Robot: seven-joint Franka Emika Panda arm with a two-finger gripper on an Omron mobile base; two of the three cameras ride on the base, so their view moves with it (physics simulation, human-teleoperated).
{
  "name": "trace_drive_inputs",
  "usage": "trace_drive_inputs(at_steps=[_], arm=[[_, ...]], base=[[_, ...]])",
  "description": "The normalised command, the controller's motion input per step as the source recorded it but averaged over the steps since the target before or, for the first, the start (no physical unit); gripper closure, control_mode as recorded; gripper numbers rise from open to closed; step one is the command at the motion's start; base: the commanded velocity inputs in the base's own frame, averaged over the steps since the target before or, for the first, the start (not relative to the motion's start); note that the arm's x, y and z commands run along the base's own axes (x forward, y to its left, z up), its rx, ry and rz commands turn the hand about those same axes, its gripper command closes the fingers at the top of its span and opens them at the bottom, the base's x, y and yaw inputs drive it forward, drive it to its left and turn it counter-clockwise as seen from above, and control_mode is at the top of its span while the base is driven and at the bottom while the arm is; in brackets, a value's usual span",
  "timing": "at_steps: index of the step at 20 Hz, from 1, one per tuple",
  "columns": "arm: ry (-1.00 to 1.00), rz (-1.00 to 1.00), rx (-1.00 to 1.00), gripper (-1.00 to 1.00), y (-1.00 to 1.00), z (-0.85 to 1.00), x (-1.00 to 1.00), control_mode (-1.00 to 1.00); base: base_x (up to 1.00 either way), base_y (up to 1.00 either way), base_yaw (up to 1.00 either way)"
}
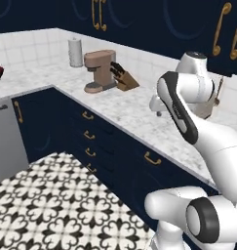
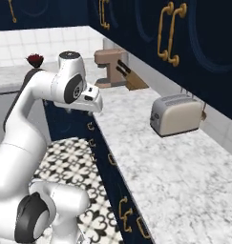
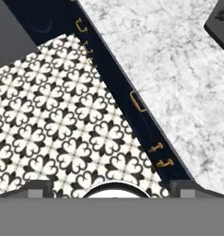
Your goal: Take a straw from the drawer in front and place it inside the glass cup on the dining counter.
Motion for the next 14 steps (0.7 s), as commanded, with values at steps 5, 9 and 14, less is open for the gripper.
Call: trace_drive_inputs(at_steps=[5,9,14], arm=[[0.0,0.2,0.0,-1.0,-0.31,-0.09,-0.07,-1.0],[0.0,0.25,0.0,-1.0,-0.27,-0.03,-0.24,-1.0],[-0.03,0.03,-0.14,-1.0,0.49,-0.14,-0.05,-1.0]], base=[[-0.08,-0.56,0.31],[0.0,0.0,0.0],[0.0,0.0,0.0]])
